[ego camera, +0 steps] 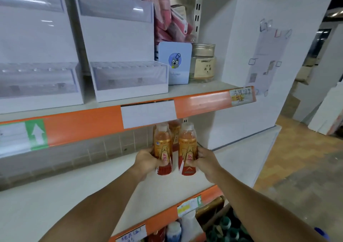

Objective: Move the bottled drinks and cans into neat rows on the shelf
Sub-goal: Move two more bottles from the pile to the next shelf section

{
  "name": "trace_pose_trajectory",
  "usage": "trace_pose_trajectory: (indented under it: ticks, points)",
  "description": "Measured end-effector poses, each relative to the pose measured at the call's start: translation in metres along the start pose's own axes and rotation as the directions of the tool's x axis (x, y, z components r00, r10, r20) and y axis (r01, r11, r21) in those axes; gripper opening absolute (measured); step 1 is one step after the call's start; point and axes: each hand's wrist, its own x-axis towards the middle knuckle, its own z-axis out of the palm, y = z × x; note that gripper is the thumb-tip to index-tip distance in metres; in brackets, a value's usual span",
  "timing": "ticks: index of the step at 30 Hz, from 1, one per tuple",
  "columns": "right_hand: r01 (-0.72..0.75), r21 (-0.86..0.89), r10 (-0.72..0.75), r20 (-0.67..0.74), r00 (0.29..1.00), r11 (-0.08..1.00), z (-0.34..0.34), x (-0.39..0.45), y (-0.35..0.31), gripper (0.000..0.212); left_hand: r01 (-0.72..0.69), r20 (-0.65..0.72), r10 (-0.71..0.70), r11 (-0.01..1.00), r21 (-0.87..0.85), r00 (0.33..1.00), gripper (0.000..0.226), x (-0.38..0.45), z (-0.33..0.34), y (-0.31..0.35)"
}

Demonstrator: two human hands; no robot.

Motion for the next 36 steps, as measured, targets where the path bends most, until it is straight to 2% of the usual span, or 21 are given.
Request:
trace_pose_trajectory:
  ticks: [10,18,26,36]
  points:
    - [-0.032,-0.054,0.041,0.158,0.987,0.998,-0.020,0.051,0.000,0.048,0.029,-0.182,-0.036,0.999,-0.043,0.983,0.049,0.011,0.024,0.008]
    - [-0.050,-0.065,0.063,0.208,0.976,0.997,-0.030,0.088,0.007,0.044,0.037,-0.303,-0.070,0.993,-0.112,0.950,0.051,0.025,0.040,0.000]
    - [-0.041,-0.072,0.060,0.276,0.959,0.997,-0.029,0.116,0.014,0.046,0.006,-0.361,-0.042,0.995,-0.099,0.932,0.050,0.036,0.052,-0.004]
    - [-0.013,-0.007,0.015,0.271,0.962,1.000,-0.011,0.120,0.028,0.044,-0.002,-0.364,-0.017,0.999,-0.052,0.931,0.049,0.035,0.053,-0.015]
